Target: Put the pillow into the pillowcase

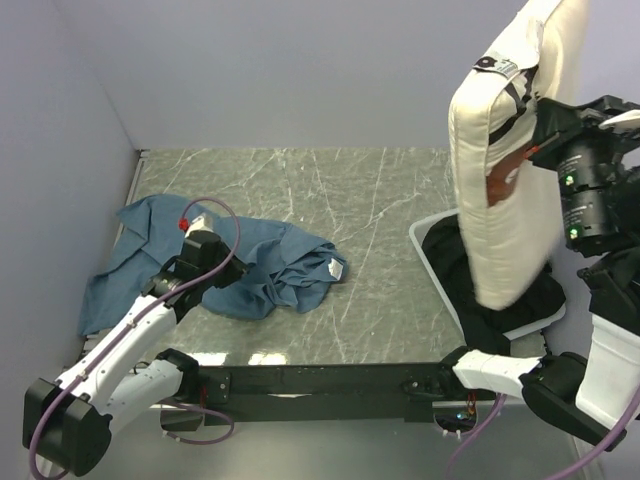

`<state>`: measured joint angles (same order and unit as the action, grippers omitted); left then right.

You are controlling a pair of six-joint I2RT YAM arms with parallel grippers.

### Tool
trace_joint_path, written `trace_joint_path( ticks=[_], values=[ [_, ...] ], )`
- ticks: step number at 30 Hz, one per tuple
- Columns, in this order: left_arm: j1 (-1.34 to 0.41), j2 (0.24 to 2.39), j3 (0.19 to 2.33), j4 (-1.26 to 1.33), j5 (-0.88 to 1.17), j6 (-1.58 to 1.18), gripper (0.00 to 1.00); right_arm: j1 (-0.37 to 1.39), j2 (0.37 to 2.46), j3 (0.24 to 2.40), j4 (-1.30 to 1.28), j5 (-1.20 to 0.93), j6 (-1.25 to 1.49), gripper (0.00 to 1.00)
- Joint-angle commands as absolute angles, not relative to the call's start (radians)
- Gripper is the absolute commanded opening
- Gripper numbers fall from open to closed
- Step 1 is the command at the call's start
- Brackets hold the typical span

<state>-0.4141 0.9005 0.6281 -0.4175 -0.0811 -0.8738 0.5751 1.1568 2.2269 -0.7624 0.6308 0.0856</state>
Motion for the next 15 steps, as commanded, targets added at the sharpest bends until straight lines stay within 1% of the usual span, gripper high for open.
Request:
trace_joint_path(
  ticks=[1,3,6,7,9,10,12,13,14,15],
  values=[
    [-0.420,0.890,0.683,-0.416,-0.054,-0.842,0.11,0.572,1.195,2.342,-0.566,0.560,-0.041,0.00],
    [-0.419,0.882,0.683,-0.419,-0.048,-0.842,0.11,0.568,1.235,2.330,-0.609,0.491,-0.044,0.00],
    [-0.419,0.864,0.678,-0.429,-0.043,-0.836,0.11,0.571,1.203,2.087,-0.603,0.370,-0.013,0.00],
    [-0.419,0.859,0.678,-0.433,-0.043,-0.833,0.11,0.571,1.183,1.892,-0.559,0.341,-0.002,0.00],
    [-0.419,0.850,0.677,-0.440,-0.046,-0.828,0.11,0.571,1.134,1.695,-0.514,0.266,0.075,0.00],
    [-0.420,0.847,0.673,-0.446,-0.049,-0.827,0.11,0.571,1.120,1.507,-0.459,0.249,0.104,0.00],
    [-0.419,0.844,0.670,-0.449,-0.054,-0.824,0.12,0.571,1.089,1.320,-0.390,0.198,0.202,0.00],
    [-0.419,0.847,0.666,-0.446,-0.055,-0.824,0.12,0.572,1.085,1.170,-0.326,0.172,0.237,0.00],
    [-0.419,0.848,0.664,-0.446,-0.051,-0.824,0.12,0.572,1.080,1.110,-0.295,0.138,0.268,0.00],
    [-0.419,0.851,0.666,-0.446,-0.048,-0.824,0.12,0.572,1.078,1.016,-0.263,0.059,0.334,0.00]
  ],
)
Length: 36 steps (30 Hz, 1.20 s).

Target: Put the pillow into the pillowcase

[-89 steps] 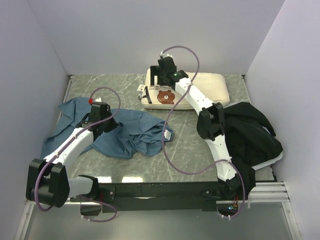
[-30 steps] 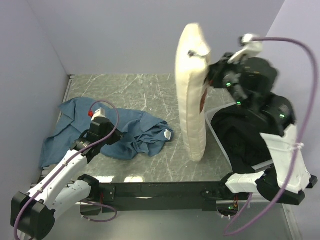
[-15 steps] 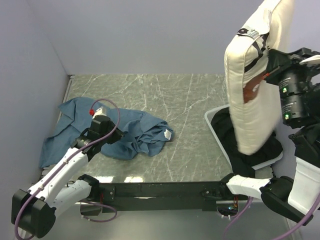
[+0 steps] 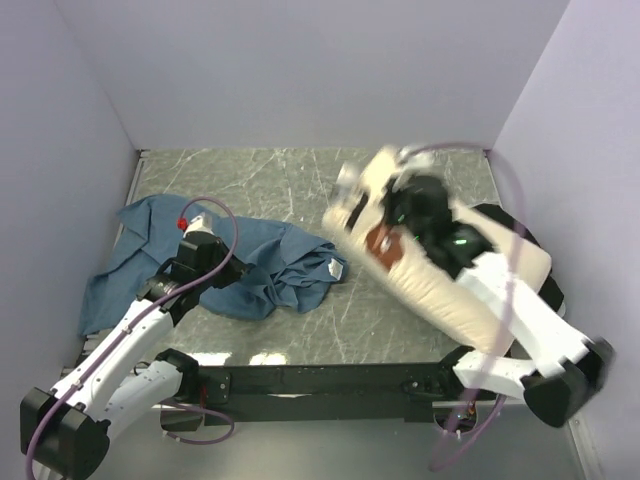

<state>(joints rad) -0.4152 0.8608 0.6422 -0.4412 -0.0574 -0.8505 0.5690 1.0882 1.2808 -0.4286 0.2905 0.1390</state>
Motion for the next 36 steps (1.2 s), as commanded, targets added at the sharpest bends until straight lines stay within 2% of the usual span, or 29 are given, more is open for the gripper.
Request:
trace_joint_path(
  ticks=[1,11,14,16,17,18,19,21,24,28,32,34,36],
  values=[
    [-0.419,0.850,0.663,-0.448,-0.046,-0.822,0.12,0.580,1.071,0.984,-0.208,0.028,0.360,0.00],
    [-0.419,0.911,0.676,-0.454,-0.095,-0.799,0.15,0.781,0.979,0.928,-0.296,0.035,0.393,0.00],
    [-0.419,0.890,0.683,-0.495,-0.178,-0.802,0.16,0.816,0.937,0.904,-0.333,0.038,0.400,0.00],
    [-0.419,0.839,0.686,-0.547,-0.262,-0.819,0.27,0.831,0.911,0.876,-0.350,0.035,0.416,0.00],
    [-0.419,0.824,0.689,-0.567,-0.288,-0.818,0.39,0.834,0.910,0.871,-0.360,0.037,0.419,0.00],
    [-0.419,0.799,0.695,-0.587,-0.317,-0.822,0.61,0.839,0.910,0.864,-0.367,0.057,0.422,0.00],
    [-0.420,0.790,0.709,-0.613,-0.352,-0.824,0.70,0.842,0.920,0.864,-0.383,0.069,0.422,0.00],
    [-0.420,0.772,0.721,-0.609,-0.354,-0.816,0.79,0.844,0.936,0.862,-0.394,0.092,0.420,0.00],
    [-0.422,0.787,0.779,-0.572,-0.302,-0.764,0.78,0.859,0.962,0.870,-0.410,0.115,0.422,0.00],
    [-0.512,0.938,0.891,-0.554,-0.282,-0.697,0.76,0.871,0.966,0.876,-0.423,0.176,0.449,0.00],
    [-0.606,1.087,0.902,-0.493,-0.265,-0.660,0.71,0.870,0.973,0.879,-0.437,0.213,0.480,0.00],
    [-0.644,1.172,0.893,-0.442,-0.241,-0.658,0.64,0.871,0.973,0.882,-0.437,0.212,0.486,0.00],
    [-0.672,1.242,0.887,-0.395,-0.218,-0.658,0.63,0.873,0.968,0.884,-0.434,0.201,0.492,0.00]
  ],
)
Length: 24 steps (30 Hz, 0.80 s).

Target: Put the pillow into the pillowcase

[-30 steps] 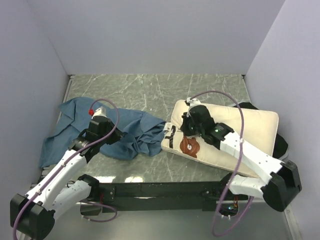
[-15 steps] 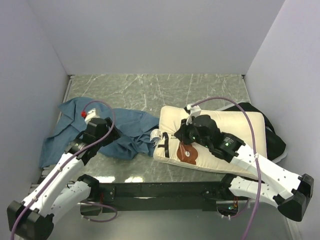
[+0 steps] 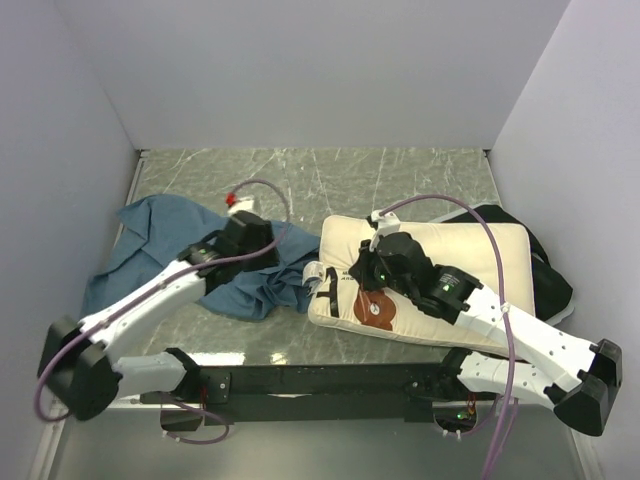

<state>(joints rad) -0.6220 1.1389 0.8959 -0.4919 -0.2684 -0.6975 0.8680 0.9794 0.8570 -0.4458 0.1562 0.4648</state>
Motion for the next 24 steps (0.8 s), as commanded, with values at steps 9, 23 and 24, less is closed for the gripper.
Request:
trace_joint_path(
  ticks=[9,23,24],
  values=[
    [-0.690,1.445,0.920,-0.285,-0.190,-0.661,0.64,0.879,0.936,0.879,-0.453,0.189,0.506,0.00],
    [-0.689,1.583,1.048,-0.294,-0.328,-0.678,0.49,0.908,0.907,0.848,-0.453,0.134,0.502,0.00],
    [-0.689,1.588,1.063,-0.298,-0.336,-0.677,0.47,0.911,0.911,0.845,-0.451,0.130,0.502,0.00]
  ],
)
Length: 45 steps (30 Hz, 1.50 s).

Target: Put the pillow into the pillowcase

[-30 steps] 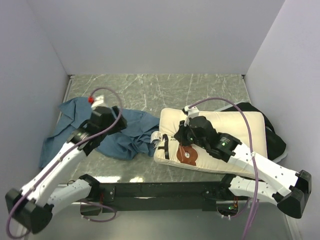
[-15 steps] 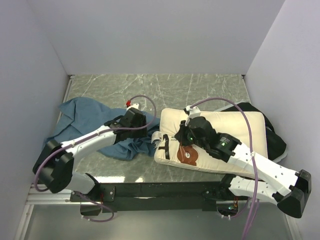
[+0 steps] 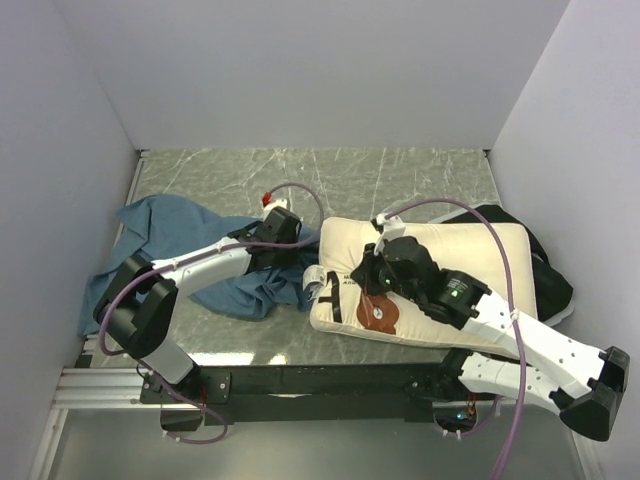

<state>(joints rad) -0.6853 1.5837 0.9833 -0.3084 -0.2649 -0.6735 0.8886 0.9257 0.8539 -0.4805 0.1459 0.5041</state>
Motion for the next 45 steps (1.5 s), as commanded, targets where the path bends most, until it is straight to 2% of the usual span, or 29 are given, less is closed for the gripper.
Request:
trace_joint_path(
  ticks=[1,8,11,17,24,29,36,40,45],
  values=[
    [-0.689,1.592,1.071,-0.305,-0.348,-0.673,0.46,0.916,0.913,0.845,-0.446,0.129,0.500,0.00],
    [-0.675,1.652,1.155,-0.347,-0.380,-0.650,0.17,0.992,0.953,0.856,-0.434,0.112,0.459,0.00],
    [-0.670,1.664,1.193,-0.356,-0.374,-0.634,0.09,1.034,0.986,0.870,-0.405,0.104,0.430,0.00],
    [-0.655,1.721,1.345,-0.408,-0.361,-0.594,0.07,1.106,1.126,0.962,-0.345,0.121,0.364,0.00],
    [-0.649,1.717,1.394,-0.443,-0.310,-0.569,0.04,1.079,1.307,1.043,-0.310,0.213,0.325,0.00],
    [-0.649,1.706,1.384,-0.440,-0.273,-0.535,0.05,1.069,1.335,1.100,-0.285,0.123,0.301,0.00],
    [-0.647,1.716,1.397,-0.456,-0.279,-0.517,0.04,1.081,1.270,1.071,-0.252,0.121,0.291,0.00],
    [-0.647,1.684,1.408,-0.451,-0.252,-0.520,0.04,1.017,1.353,1.106,-0.294,0.140,0.275,0.00],
    [-0.647,1.661,1.439,-0.483,-0.236,-0.517,0.04,0.879,1.471,1.138,-0.244,0.003,0.246,0.00]
  ],
)
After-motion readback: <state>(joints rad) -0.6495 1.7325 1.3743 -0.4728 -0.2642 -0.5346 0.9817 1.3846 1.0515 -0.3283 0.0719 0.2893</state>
